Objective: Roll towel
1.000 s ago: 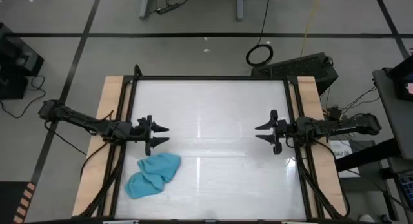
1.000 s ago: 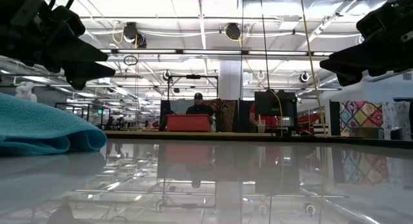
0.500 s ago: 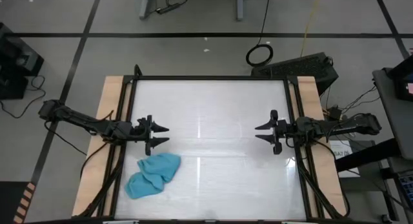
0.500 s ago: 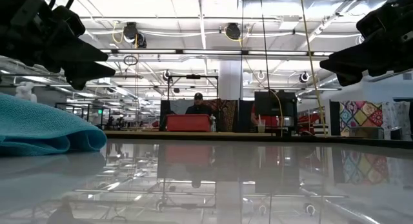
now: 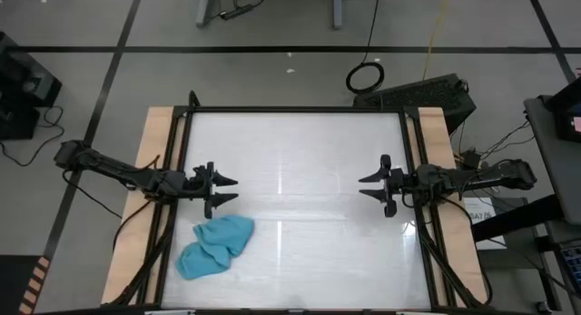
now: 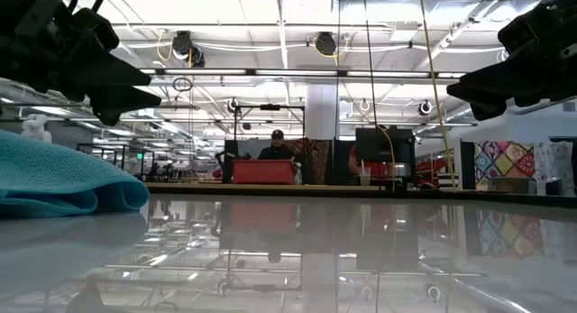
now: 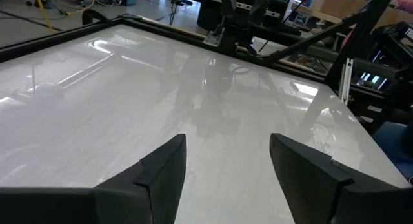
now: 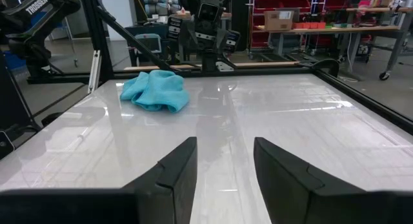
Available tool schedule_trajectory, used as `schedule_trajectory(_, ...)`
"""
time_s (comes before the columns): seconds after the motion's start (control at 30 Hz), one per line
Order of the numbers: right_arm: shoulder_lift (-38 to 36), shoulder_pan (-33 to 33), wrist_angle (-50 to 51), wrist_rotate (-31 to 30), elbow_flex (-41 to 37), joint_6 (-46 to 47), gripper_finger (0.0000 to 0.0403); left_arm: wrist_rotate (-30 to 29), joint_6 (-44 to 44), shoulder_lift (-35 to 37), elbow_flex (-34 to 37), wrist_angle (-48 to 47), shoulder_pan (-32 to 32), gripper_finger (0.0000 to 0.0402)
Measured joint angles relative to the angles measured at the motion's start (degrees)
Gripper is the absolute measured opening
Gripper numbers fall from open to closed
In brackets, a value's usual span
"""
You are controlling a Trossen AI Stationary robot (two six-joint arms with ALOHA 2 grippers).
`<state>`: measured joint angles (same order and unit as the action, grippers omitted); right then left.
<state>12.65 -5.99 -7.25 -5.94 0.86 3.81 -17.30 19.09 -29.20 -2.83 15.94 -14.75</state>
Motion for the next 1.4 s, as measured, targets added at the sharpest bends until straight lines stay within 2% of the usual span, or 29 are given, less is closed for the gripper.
schedule_trajectory(0.9, 0.00, -0.01, 0.00, -0.02, 0.01, 0.01, 0.0144, 0.00, -0.18, 0.00, 0.02, 0.02, 0.00, 0.0228)
schedule_trajectory(1.23, 0.01, 0.01, 0.00, 0.00, 0.00, 0.00, 0.0144, -0.04, -15.84, -0.04, 0.02, 2.82, -0.02, 0.0228)
schedule_trajectory(1.4, 0.02, -0.01, 0.00, -0.02, 0.00, 0.01, 0.0144, -0.04, -16.55, -0.02, 0.02, 6.68, -0.01, 0.0228)
